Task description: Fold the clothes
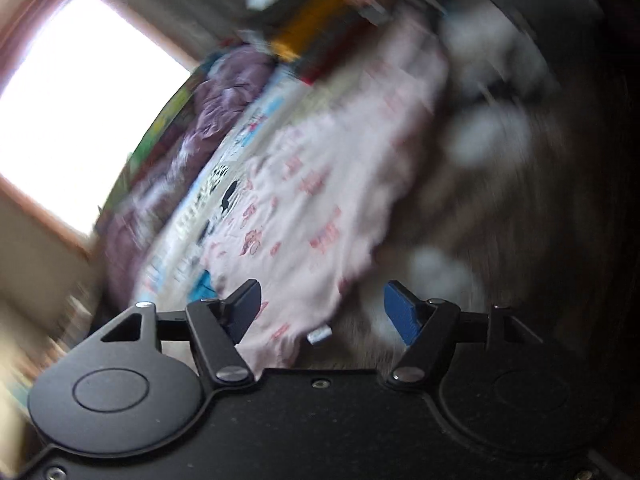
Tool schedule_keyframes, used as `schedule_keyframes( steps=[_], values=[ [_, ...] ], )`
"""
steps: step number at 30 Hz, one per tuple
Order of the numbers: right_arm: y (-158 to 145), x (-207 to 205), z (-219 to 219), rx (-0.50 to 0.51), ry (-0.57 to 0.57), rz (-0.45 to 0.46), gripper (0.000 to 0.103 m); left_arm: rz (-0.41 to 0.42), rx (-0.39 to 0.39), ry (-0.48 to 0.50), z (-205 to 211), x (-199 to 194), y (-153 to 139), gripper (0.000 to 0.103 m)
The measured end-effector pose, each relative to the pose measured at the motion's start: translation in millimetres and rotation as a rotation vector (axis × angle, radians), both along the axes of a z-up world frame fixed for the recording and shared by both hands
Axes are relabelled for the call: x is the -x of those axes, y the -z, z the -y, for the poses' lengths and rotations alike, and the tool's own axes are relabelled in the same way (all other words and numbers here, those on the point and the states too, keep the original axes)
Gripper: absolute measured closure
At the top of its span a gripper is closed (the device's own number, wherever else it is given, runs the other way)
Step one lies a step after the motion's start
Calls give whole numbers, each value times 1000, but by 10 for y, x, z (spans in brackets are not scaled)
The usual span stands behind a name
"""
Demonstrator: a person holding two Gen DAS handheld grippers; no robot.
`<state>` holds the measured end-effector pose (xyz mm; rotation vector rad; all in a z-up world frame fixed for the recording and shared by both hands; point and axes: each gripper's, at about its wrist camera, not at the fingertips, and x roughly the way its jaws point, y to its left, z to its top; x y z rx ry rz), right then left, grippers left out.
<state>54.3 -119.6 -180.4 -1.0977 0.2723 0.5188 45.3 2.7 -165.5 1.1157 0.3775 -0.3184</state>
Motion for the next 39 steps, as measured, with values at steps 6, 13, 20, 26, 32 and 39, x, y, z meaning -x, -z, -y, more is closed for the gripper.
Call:
schedule_keyframes(
  steps=[6, 13, 20, 26, 32, 39],
  values=[
    [95, -49, -249, 182, -158, 120, 58, 87, -118, 20, 117, -139, 186, 64],
    [-9, 58, -276, 118, -243, 89, 87, 89, -28, 56, 49, -62, -27, 96],
    [-345, -71, -113, -9, -213, -224, 92, -22, 99, 26, 34, -212, -73, 96],
    [-812, -121, 134, -318, -138, -314, 84, -105, 322, -50, -13, -416, -224, 77],
    [-841, -547, 250, -725, 82, -409, 83, -189, 544, -127, -60, -620, -375, 77],
    [-403, -707, 313, -757, 187, -534, 79, -341, 617, -148, -228, -739, -346, 64]
  ],
)
